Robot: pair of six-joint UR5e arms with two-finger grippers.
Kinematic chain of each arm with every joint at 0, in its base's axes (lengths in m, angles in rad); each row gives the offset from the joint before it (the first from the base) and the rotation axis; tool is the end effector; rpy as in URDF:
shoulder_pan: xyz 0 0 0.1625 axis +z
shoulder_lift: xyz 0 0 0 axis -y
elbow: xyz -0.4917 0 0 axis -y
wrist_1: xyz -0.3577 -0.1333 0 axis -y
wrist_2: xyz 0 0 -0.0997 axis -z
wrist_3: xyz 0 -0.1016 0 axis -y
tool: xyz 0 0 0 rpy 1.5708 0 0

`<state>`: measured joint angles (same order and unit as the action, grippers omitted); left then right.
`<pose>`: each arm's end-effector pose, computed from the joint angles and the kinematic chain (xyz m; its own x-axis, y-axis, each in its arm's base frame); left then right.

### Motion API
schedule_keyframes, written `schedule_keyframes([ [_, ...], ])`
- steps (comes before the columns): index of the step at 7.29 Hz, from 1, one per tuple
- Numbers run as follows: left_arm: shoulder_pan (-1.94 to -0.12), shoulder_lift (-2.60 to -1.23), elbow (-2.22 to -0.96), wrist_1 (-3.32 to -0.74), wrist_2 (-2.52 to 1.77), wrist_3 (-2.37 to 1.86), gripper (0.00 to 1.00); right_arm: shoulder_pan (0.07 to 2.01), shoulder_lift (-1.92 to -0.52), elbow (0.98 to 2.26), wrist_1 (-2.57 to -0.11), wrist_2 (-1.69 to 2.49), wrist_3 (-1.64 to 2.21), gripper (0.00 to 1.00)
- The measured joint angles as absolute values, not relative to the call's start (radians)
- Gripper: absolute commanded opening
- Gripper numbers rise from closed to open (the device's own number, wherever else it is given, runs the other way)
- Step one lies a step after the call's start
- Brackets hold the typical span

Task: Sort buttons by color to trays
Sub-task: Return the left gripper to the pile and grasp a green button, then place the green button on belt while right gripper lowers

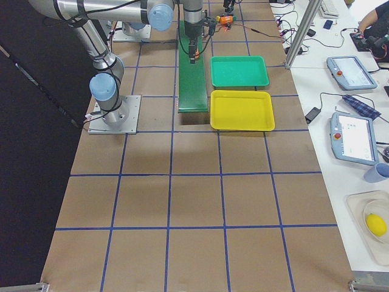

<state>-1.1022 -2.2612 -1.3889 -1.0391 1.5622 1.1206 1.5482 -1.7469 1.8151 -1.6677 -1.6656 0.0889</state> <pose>0.2089 -0.7098 0.2682 -0.7948 0.6066 -0.0171 0.6069 0.7946 -0.0178 0.1152 -0.3760 0.5240 -0.9893 0.1138 0.0917 0.1109 0.9931 -0.0370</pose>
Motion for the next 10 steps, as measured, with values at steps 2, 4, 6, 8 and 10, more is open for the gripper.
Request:
schedule_keyframes([
  [2,-1.102,-2.248,-1.390,-1.041,1.579,1.120,1.00,1.550,-1.746,1.816,-1.664,-1.665,0.089,1.00],
  [4,-1.097,-2.258,-1.392,-1.040,1.579,1.116,1.00,1.551,-1.741,1.817,-1.659,-1.636,0.089,1.00],
  [6,-1.100,-2.262,-1.402,-1.042,1.576,1.114,1.00,1.557,-1.741,1.826,-1.648,-1.530,0.080,1.00],
  [8,-1.095,-2.275,-1.410,-1.047,1.567,1.125,0.99,1.571,-1.740,1.839,-1.647,-1.491,0.073,1.00],
  [10,-1.091,-2.294,-1.413,-1.045,1.561,1.137,0.01,1.610,-1.737,1.843,-1.647,-1.460,0.073,1.00],
])
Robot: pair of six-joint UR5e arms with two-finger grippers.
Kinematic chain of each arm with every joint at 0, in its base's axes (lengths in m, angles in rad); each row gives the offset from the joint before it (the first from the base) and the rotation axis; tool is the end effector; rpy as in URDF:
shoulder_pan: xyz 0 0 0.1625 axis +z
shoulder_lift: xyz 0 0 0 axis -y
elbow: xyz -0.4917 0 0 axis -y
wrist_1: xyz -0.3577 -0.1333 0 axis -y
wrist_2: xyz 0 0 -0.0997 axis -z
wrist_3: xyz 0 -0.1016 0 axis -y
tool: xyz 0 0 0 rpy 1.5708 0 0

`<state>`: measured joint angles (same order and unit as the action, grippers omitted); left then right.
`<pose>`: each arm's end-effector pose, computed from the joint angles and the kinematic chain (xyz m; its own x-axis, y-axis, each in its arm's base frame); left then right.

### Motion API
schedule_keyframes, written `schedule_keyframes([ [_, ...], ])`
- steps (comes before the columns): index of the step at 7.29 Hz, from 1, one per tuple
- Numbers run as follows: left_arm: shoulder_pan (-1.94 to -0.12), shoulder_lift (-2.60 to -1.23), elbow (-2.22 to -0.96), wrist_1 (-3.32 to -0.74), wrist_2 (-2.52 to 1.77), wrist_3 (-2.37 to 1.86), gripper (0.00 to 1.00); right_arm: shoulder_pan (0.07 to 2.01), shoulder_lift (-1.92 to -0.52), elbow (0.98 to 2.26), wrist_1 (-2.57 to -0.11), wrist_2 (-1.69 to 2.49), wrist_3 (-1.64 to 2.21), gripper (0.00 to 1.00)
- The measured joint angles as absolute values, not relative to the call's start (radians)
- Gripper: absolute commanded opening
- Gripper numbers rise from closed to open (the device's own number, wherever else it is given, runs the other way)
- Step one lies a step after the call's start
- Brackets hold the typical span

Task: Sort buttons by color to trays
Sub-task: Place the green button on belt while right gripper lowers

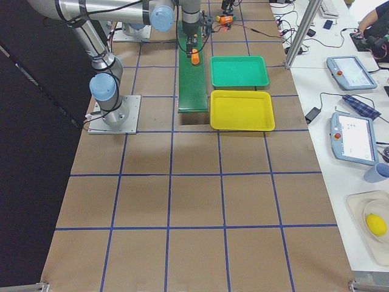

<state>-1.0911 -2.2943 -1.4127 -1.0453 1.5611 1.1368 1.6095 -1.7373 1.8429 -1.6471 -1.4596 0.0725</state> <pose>0.2146 -0.7035 0.2339 -0.7913 0.6101 0.0403 0.6108 0.7918 0.0080 0.1588 -0.3650 0.5058 -0.9934 0.0372 -0.1085 0.0334 0.9987 0.0372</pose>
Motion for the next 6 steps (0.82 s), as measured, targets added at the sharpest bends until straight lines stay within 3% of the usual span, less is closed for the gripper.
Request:
schedule_keyframes([
  [3,-1.094,-2.252,-1.396,-1.124,1.562,1.138,0.00,1.631,-1.738,1.855,-1.641,-1.453,0.072,1.00],
  [6,-1.112,-2.044,-1.488,-1.304,1.554,0.998,0.00,1.630,-1.738,1.862,-1.640,-1.506,0.077,1.00],
])
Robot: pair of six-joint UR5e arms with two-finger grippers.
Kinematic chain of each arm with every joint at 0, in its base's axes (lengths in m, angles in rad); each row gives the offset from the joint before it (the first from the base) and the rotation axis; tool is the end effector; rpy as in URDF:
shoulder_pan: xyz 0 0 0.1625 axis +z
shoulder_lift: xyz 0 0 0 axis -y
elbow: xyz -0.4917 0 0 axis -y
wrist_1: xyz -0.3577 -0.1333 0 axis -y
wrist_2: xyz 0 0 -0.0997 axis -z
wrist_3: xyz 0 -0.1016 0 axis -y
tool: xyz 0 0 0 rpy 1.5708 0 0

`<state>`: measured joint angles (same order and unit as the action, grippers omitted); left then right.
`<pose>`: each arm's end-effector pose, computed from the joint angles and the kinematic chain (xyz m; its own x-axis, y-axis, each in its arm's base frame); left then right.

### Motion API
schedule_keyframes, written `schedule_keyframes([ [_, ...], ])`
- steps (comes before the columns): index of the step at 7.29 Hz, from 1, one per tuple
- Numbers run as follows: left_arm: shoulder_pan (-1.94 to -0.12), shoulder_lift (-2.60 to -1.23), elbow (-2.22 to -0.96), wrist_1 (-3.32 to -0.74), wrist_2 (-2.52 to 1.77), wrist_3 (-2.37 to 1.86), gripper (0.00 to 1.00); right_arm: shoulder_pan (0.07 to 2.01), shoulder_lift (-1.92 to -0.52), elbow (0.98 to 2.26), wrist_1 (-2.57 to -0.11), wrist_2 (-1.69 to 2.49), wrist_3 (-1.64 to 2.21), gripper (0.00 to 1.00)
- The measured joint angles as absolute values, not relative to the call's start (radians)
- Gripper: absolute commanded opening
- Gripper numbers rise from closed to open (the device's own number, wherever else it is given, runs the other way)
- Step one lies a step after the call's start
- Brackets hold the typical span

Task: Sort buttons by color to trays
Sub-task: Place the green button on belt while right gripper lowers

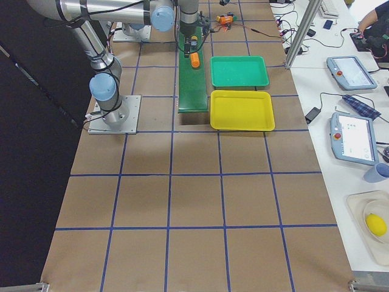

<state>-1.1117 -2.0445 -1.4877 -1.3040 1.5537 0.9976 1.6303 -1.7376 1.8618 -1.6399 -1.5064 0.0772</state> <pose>0.1632 -0.6349 0.3507 -0.8550 0.5061 0.1130 0.5138 0.8563 0.0527 0.1614 -0.3583 0.4963 -0.9980 0.0212 -0.0598 0.0176 0.9981 0.0599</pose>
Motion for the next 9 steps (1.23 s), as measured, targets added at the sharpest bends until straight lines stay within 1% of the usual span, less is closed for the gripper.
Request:
schedule_keyframes([
  [1,-1.137,-1.948,-1.577,-1.330,1.552,0.871,0.00,1.624,-1.737,1.862,-1.640,-1.534,0.082,1.00],
  [4,-1.277,-1.685,-1.907,-1.331,1.513,0.380,0.00,1.607,-1.740,1.861,-1.636,-1.554,0.126,1.00],
  [5,-1.322,-1.641,-1.983,-1.317,1.501,0.227,0.00,1.605,-1.743,1.861,-1.634,-1.559,0.197,1.00],
  [6,-1.371,-1.632,-2.033,-1.279,1.499,0.101,0.00,1.605,-1.745,1.864,-1.633,-1.558,0.299,1.00],
  [7,-1.418,-1.640,-2.060,-1.228,1.499,0.012,0.43,1.605,-1.747,1.869,-1.633,-1.553,0.411,1.00],
  [8,-1.452,-1.649,-2.071,-1.195,1.498,-0.035,0.99,1.604,-1.750,1.871,-1.633,-1.549,0.501,1.00],
  [9,-1.469,-1.655,-2.076,-1.181,1.497,-0.037,1.00,1.604,-1.751,1.872,-1.638,-1.546,0.553,1.00],
])
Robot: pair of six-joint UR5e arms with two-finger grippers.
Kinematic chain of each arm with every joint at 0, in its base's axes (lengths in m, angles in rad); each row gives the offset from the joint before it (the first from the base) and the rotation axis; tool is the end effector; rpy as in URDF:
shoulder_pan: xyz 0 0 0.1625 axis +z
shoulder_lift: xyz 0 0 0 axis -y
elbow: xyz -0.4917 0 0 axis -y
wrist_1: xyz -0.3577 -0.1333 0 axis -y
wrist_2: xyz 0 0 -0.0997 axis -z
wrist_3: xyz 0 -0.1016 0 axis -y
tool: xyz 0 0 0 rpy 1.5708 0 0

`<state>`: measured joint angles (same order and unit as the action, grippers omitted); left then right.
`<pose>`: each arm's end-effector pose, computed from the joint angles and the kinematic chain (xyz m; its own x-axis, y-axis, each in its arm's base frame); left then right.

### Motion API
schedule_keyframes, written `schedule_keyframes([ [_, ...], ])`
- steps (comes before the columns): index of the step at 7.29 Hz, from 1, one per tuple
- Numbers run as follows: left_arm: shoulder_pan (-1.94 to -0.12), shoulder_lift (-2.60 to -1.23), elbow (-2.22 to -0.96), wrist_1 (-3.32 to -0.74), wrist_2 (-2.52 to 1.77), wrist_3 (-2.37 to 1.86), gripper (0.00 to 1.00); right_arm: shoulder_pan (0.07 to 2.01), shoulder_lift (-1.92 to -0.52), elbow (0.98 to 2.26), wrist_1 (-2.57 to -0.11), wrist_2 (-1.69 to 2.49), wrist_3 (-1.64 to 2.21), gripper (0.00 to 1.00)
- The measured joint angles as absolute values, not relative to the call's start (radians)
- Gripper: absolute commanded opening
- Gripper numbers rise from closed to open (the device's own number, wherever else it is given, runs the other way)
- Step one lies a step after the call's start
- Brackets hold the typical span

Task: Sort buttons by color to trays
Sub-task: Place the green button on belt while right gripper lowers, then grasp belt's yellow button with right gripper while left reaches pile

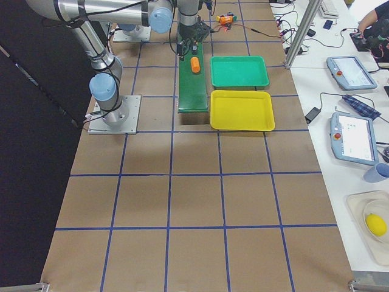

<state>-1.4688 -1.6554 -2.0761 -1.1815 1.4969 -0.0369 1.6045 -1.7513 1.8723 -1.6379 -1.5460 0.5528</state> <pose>-0.0977 -0.4285 0.3343 -0.9862 -0.1521 0.0649 -0.1363 0.9699 0.2018 0.1479 -0.3561 0.4962 -0.8680 0.4965 0.0072 0.4960 0.8663 0.0588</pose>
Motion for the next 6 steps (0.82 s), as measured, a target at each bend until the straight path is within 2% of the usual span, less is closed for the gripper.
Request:
schedule_keyframes([
  [3,-1.458,-1.660,-2.012,-1.176,1.497,0.120,1.00,1.605,-1.745,1.873,-1.640,-1.547,0.601,1.00],
  [4,-1.422,-1.678,-1.947,-1.187,1.500,0.200,1.00,1.605,-1.746,1.873,-1.640,-1.550,0.608,1.00],
  [6,-1.319,-1.798,-1.782,-1.194,1.504,0.429,1.00,1.605,-1.747,1.874,-1.640,-1.544,0.726,1.00],
])
